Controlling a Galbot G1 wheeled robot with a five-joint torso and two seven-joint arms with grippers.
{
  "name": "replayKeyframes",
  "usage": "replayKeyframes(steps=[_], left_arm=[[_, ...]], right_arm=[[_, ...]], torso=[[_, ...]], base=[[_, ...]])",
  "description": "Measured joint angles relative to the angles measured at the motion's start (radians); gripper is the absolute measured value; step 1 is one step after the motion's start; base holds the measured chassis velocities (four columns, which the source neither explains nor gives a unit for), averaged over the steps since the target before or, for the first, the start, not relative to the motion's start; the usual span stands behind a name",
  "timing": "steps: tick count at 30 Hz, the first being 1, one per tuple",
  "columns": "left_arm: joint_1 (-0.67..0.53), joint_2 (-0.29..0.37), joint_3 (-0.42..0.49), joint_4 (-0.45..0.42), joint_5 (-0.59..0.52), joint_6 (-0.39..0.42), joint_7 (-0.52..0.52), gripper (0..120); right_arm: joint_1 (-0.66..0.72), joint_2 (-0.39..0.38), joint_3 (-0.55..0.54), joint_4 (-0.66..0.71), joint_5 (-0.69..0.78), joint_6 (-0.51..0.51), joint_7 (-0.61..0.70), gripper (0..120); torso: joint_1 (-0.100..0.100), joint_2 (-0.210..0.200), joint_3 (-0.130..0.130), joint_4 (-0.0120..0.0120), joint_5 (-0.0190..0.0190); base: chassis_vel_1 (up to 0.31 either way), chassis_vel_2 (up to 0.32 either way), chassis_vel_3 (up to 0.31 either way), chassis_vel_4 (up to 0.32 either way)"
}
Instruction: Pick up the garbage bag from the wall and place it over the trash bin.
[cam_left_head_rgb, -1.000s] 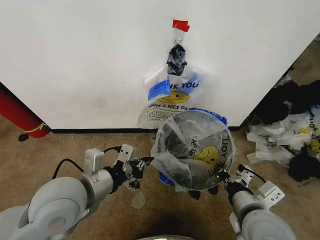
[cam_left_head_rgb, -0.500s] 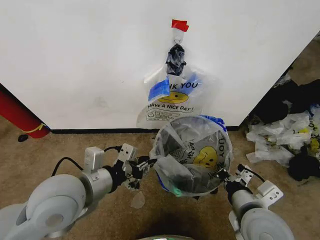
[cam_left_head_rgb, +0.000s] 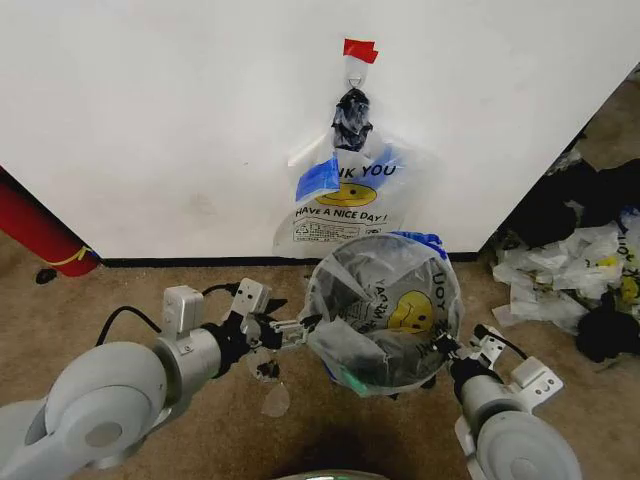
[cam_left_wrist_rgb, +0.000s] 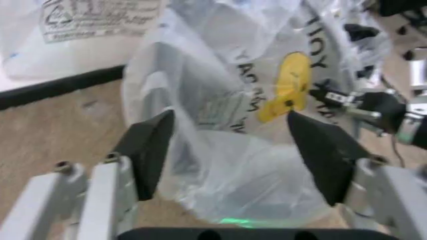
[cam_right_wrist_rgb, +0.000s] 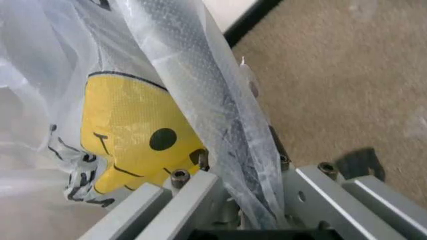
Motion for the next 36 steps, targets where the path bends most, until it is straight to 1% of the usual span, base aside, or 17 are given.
replayKeyframes(steps=[3,4,6,8,9,10,11,12,17,19,20,23,25,27,28,32,36], left_arm=[[-0.072,0.010,0.032,0.000,-0.029,-0.012,0.033,51],[-0.072,0.010,0.032,0.000,-0.029,-0.012,0.033,51],[-0.152,0.004,0.066,0.000,-0.073,-0.008,0.036,43],[-0.236,-0.014,0.120,0.000,-0.119,0.001,0.029,34],[-0.294,-0.030,0.160,0.000,-0.150,0.009,0.017,29],[-0.328,-0.043,0.186,0.000,-0.165,0.015,0.007,26],[-0.360,-0.057,0.214,0.000,-0.173,0.020,-0.002,23],[-0.360,-0.057,0.214,0.000,-0.173,0.020,-0.002,23],[-0.520,-0.127,0.392,0.000,-0.181,0.051,-0.075,1],[-0.590,-0.159,0.476,0.001,-0.181,0.061,-0.118,0],[-0.590,-0.159,0.476,0.001,-0.181,0.061,-0.118,0],[-0.659,-0.225,0.559,0.030,-0.181,0.070,-0.182,0],[-0.691,-0.268,0.600,0.062,-0.175,0.072,-0.212,0],[-0.733,-0.340,0.654,0.140,-0.158,0.075,-0.272,0],[-0.733,-0.340,0.654,0.140,-0.158,0.075,-0.272,0],[-0.777,-0.402,0.706,0.261,-0.095,0.114,-0.381,0],[-0.784,-0.428,0.726,0.305,-0.088,0.135,-0.428,0]], right_arm=[[0.003,-0.010,-0.014,0.000,-0.032,0.005,-0.023,0],[0.003,-0.010,-0.014,0.000,-0.032,0.005,-0.023,0],[0.002,-0.012,-0.021,0.000,-0.065,0.008,-0.039,0],[-0.002,-0.011,-0.027,0.000,-0.090,0.012,-0.049,0],[-0.007,-0.008,-0.031,0.000,-0.102,0.013,-0.053,0],[-0.011,-0.006,-0.034,0.001,-0.110,0.013,-0.055,0],[-0.013,-0.004,-0.037,0.001,-0.121,0.014,-0.060,0],[-0.013,-0.004,-0.037,0.001,-0.121,0.014,-0.060,0],[-0.021,0.010,-0.047,-0.002,-0.196,0.026,-0.080,0],[-0.027,0.019,-0.049,-0.003,-0.224,0.029,-0.085,0],[-0.027,0.019,-0.049,-0.003,-0.224,0.029,-0.085,0],[-0.030,0.036,-0.044,-0.006,-0.246,0.032,-0.091,0],[-0.027,0.046,-0.042,-0.009,-0.251,0.034,-0.091,0],[-0.026,0.057,-0.047,-0.010,-0.258,0.035,-0.095,0],[-0.026,0.057,-0.047,-0.010,-0.258,0.035,-0.095,0],[-0.037,0.060,-0.052,-0.007,-0.264,0.036,-0.104,0],[-0.038,0.057,-0.050,-0.004,-0.264,0.038,-0.104,0]], torso=[[0.000,0.000,0.000,0.0002,0.0003],[0.000,0.000,0.000,0.0002,0.0003],[0.000,0.000,0.000,0.0000,0.0004],[0.000,0.000,0.000,0.0002,0.0002],[0.000,0.000,0.000,-0.0003,-0.0002],[0.000,0.000,0.000,-0.0003,0.0004],[0.000,0.000,0.000,-0.0001,0.0007],[0.000,0.000,0.000,-0.0001,0.0007],[0.000,0.000,0.000,0.0000,-0.0001],[0.000,0.000,0.000,0.0003,0.0008],[0.000,0.000,0.000,0.0003,0.0008],[0.000,0.000,0.000,0.0000,0.0000],[0.000,0.000,0.000,0.0000,0.0003],[0.000,0.000,0.000,-0.0004,0.0002],[0.000,0.000,0.000,-0.0004,0.0002],[0.000,0.000,0.000,0.0001,0.0001],[0.000,0.000,0.000,0.0001,0.0001]], base=[[0.000,0.000,0.000,0.000],[0.000,0.000,0.000,0.000],[0.000,0.000,0.000,0.000],[0.000,0.000,0.000,0.000],[0.000,0.000,0.000,0.000],[0.000,0.000,0.000,0.000],[0.000,0.000,0.000,0.000],[0.000,0.000,0.000,0.000],[0.000,0.000,0.000,0.000],[0.000,0.000,0.000,0.000],[0.000,0.000,0.000,0.000],[0.000,0.000,0.000,0.000],[0.000,0.000,0.000,0.000],[0.000,0.000,0.000,0.000],[0.000,0.000,0.000,0.000],[0.000,0.000,0.000,0.000],[0.000,0.000,0.000,0.000]])
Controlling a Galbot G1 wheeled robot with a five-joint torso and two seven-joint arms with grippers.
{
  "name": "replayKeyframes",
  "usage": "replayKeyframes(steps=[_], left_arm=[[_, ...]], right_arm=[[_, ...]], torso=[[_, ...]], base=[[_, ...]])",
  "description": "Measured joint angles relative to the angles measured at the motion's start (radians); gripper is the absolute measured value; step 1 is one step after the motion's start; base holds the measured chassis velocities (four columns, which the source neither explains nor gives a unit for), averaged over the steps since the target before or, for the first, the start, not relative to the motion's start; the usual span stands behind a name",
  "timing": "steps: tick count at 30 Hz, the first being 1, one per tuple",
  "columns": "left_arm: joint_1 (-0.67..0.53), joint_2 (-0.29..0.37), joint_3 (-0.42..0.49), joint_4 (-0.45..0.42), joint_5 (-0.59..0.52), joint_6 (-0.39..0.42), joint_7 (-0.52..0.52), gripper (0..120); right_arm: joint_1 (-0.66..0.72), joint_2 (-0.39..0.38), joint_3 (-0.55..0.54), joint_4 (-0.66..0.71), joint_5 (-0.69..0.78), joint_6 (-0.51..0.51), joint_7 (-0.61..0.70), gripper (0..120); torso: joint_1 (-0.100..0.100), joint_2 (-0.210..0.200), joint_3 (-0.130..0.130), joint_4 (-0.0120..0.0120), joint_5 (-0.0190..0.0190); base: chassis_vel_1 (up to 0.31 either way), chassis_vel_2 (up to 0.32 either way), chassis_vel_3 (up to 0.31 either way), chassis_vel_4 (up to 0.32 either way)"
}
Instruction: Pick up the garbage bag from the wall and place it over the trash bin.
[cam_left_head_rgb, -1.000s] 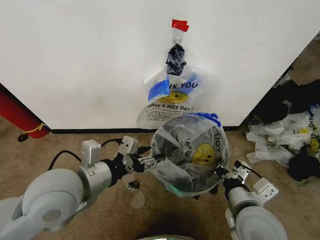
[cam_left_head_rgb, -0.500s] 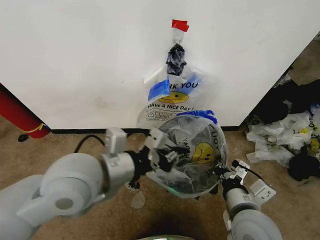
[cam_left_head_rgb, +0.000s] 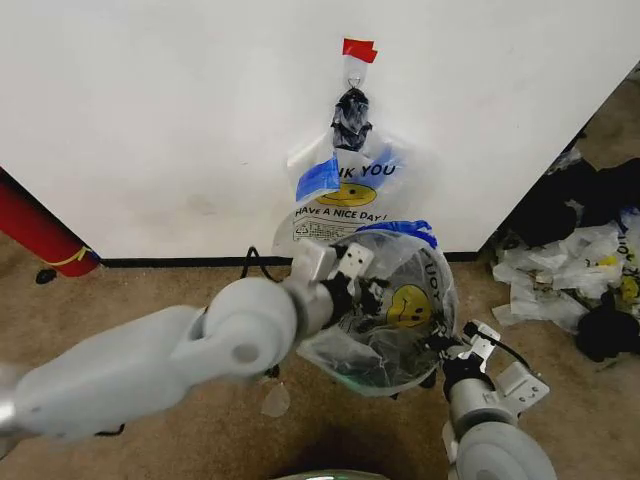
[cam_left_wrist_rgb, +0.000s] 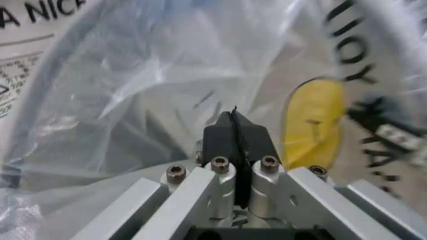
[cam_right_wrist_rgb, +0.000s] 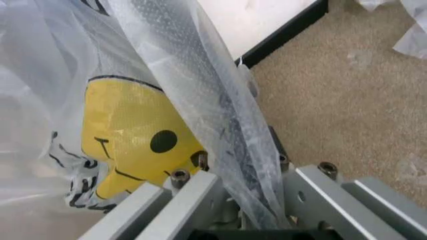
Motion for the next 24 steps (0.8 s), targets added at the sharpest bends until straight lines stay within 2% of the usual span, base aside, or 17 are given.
replayKeyframes(steps=[11,16,23,24], left_arm=[[0.023,-0.084,0.076,0.070,0.031,0.025,-0.049,0],[0.027,-0.138,0.108,0.134,0.046,0.028,-0.066,0],[0.021,-0.233,0.156,0.299,0.092,0.045,-0.106,0],[0.021,-0.233,0.156,0.299,0.092,0.045,-0.106,0]], right_arm=[[0.014,-0.001,-0.002,-0.006,0.000,0.001,-0.001,0],[0.010,0.001,-0.006,-0.005,-0.023,0.007,-0.010,0],[-0.004,0.006,-0.018,0.012,-0.058,0.019,-0.030,0],[-0.004,0.006,-0.018,0.012,-0.058,0.019,-0.030,0]], torso=[[0.000,0.000,0.000,0.0000,0.0002],[0.000,0.000,0.000,0.0001,0.0002],[0.000,0.000,0.000,-0.0001,0.0001],[0.000,0.000,0.000,-0.0001,0.0001]], base=[[0.000,0.000,0.000,0.000],[0.000,0.000,0.000,0.000],[0.000,0.000,0.000,0.000],[0.000,0.000,0.000,0.000]])
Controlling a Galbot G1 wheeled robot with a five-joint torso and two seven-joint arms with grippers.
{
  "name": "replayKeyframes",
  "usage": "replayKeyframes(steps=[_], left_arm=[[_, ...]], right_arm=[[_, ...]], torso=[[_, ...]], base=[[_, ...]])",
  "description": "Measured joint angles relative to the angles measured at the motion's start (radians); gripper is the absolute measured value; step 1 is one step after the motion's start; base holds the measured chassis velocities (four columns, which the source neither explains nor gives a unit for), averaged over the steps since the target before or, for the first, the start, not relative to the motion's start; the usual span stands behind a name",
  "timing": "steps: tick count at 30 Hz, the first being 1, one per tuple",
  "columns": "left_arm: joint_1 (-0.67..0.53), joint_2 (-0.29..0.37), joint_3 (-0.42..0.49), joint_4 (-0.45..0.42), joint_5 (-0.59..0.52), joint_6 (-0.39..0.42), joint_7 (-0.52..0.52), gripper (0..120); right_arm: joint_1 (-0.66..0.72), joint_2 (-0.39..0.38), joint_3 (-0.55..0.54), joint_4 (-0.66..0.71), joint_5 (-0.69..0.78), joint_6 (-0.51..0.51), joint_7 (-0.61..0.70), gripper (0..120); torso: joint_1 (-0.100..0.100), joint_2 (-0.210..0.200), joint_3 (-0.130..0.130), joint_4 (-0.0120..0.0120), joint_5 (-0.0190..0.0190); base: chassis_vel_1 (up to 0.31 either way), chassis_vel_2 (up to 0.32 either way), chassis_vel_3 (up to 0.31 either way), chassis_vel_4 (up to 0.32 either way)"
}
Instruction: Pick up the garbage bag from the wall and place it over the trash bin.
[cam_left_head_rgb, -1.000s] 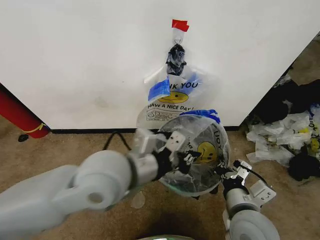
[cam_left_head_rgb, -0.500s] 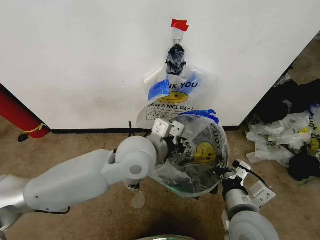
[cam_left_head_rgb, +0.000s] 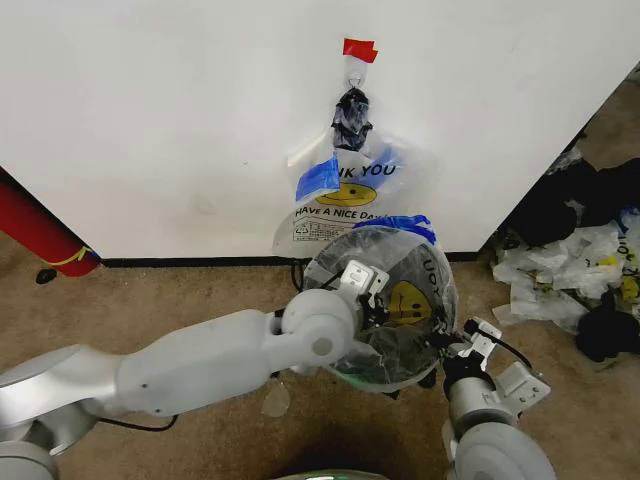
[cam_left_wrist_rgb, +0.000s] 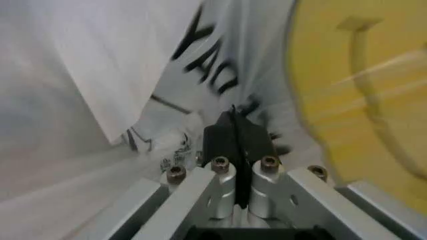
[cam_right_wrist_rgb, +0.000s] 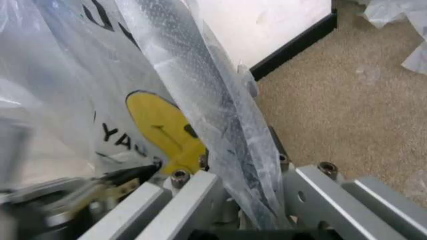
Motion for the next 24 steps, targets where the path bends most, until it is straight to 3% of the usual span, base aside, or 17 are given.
replayKeyframes(steps=[11,24], left_arm=[[-0.007,-0.080,0.047,0.195,0.049,0.012,-0.002,0],[-0.008,-0.128,0.080,0.307,0.064,0.012,0.006,0]], right_arm=[[-0.002,-0.002,-0.003,0.008,0.013,0.000,0.000,0],[-0.006,-0.009,-0.006,0.027,0.032,-0.006,0.002,0]], torso=[[0.000,0.000,0.000,0.0001,0.0002],[0.000,0.000,0.000,-0.0001,-0.0001]], base=[[0.000,0.000,0.000,0.000],[0.000,0.000,0.000,0.000]])
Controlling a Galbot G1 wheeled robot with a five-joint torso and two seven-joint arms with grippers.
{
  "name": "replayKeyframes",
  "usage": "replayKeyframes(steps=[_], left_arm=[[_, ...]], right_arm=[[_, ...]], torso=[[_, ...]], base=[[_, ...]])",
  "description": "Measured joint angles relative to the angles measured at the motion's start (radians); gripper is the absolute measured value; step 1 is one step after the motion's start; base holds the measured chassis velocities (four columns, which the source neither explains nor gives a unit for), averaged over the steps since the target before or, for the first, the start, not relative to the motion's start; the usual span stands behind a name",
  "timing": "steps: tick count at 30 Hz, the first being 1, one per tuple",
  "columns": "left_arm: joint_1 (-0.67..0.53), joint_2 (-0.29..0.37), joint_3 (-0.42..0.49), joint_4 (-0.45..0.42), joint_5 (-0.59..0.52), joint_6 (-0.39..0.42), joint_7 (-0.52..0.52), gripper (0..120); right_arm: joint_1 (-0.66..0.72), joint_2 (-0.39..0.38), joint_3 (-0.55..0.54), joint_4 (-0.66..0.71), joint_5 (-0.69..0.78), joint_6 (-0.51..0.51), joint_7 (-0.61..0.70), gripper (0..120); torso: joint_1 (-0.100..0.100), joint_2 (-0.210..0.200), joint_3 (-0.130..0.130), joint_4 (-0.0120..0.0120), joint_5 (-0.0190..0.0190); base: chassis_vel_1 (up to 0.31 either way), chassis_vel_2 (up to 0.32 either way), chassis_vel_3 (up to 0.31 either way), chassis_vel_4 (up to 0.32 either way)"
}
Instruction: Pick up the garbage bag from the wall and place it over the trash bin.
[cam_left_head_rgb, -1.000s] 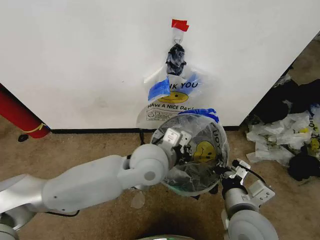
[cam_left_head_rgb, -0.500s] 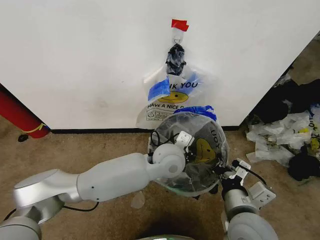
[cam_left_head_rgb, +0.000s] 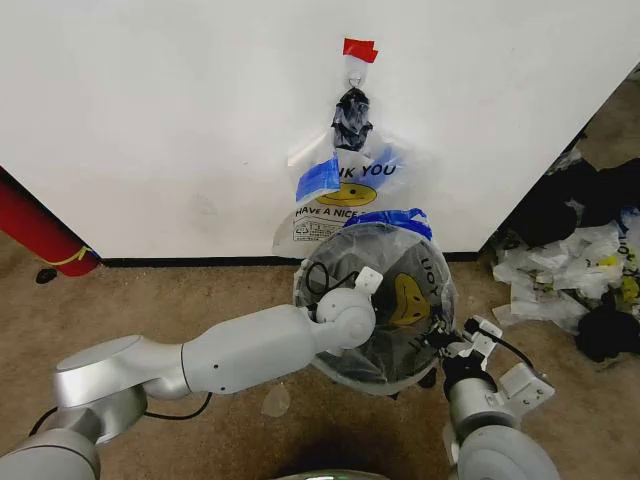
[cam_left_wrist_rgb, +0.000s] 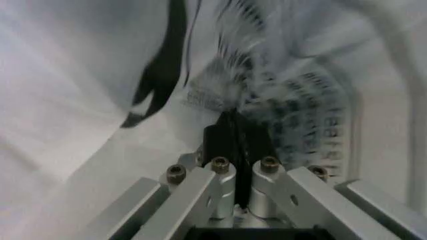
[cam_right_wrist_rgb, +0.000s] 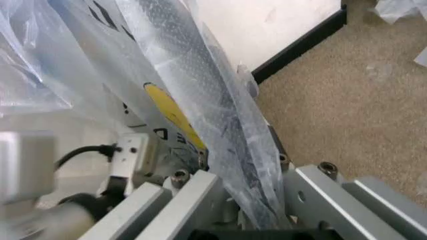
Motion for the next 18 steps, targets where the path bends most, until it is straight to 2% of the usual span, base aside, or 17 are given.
replayKeyframes(steps=[3,11,14,18], left_arm=[[0.000,-0.013,0.001,0.048,0.019,0.002,0.010,0],[0.014,-0.020,0.005,0.090,0.051,0.019,0.017,0],[0.023,-0.016,0.003,0.090,0.061,0.019,0.023,0],[0.029,0.003,-0.009,0.040,0.066,-0.008,0.044,0]], right_arm=[[-0.006,-0.001,-0.003,0.004,0.000,-0.002,-0.001,0],[-0.008,0.000,-0.008,0.006,-0.008,-0.004,-0.003,0],[-0.004,0.002,-0.016,-0.006,-0.029,-0.003,-0.006,0],[0.010,0.000,-0.018,-0.029,-0.046,0.001,-0.008,0]], torso=[[0.000,0.000,0.000,0.0002,-0.0001],[0.000,0.000,0.000,0.0001,-0.0001],[0.000,0.000,0.000,0.0000,-0.0001],[0.000,0.000,0.000,0.0001,-0.0002]], base=[[0.000,0.000,0.000,0.000],[0.000,0.000,0.000,0.000],[0.000,0.000,0.000,0.000],[0.000,0.000,0.000,0.000]])
